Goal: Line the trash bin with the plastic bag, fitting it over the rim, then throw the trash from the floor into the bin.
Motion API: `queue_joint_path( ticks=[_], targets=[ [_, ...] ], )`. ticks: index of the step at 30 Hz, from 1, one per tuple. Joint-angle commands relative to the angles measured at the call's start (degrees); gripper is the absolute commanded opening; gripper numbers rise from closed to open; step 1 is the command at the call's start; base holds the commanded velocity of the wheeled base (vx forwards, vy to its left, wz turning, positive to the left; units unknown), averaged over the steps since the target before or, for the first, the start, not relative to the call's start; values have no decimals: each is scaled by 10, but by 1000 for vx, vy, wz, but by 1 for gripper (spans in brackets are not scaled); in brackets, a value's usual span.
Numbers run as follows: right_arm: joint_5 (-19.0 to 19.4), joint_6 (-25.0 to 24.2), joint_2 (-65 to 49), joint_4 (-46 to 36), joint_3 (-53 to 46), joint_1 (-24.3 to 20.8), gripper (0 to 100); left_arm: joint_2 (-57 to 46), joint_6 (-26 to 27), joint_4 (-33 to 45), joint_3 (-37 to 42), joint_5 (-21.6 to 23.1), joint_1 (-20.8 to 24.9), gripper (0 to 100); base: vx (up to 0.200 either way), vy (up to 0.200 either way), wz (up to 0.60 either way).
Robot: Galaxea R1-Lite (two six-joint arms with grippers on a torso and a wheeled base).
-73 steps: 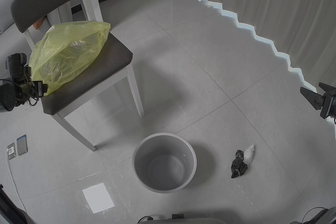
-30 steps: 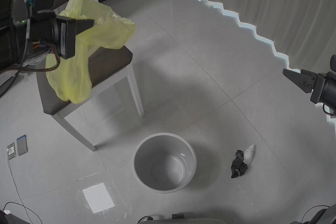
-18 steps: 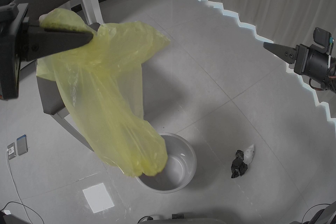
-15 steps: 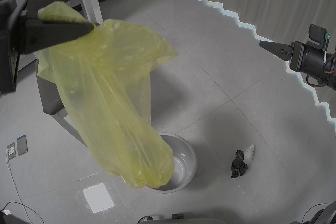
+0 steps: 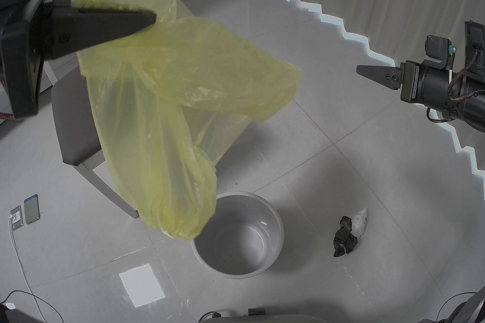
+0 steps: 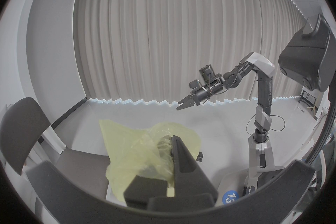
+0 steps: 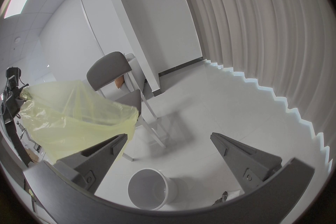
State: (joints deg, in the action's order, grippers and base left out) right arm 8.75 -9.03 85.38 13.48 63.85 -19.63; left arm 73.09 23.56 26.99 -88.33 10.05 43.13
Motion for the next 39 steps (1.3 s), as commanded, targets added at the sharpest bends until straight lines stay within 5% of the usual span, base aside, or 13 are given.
queue_joint_path(
  ticks=[1,21,39],
  targets=[
    [-1,-1,35,3,16,-22,100,6,0,-11,-2,7,14,0,0,0,0],
    [-1,-34,216,-46,341,-57,100,13,2,-11,19,29,13,0,0,0,0],
    [23,-27,210,-76,231,-82,100,26,2,-13,33,40,14,0,0,0,0]
  ],
)
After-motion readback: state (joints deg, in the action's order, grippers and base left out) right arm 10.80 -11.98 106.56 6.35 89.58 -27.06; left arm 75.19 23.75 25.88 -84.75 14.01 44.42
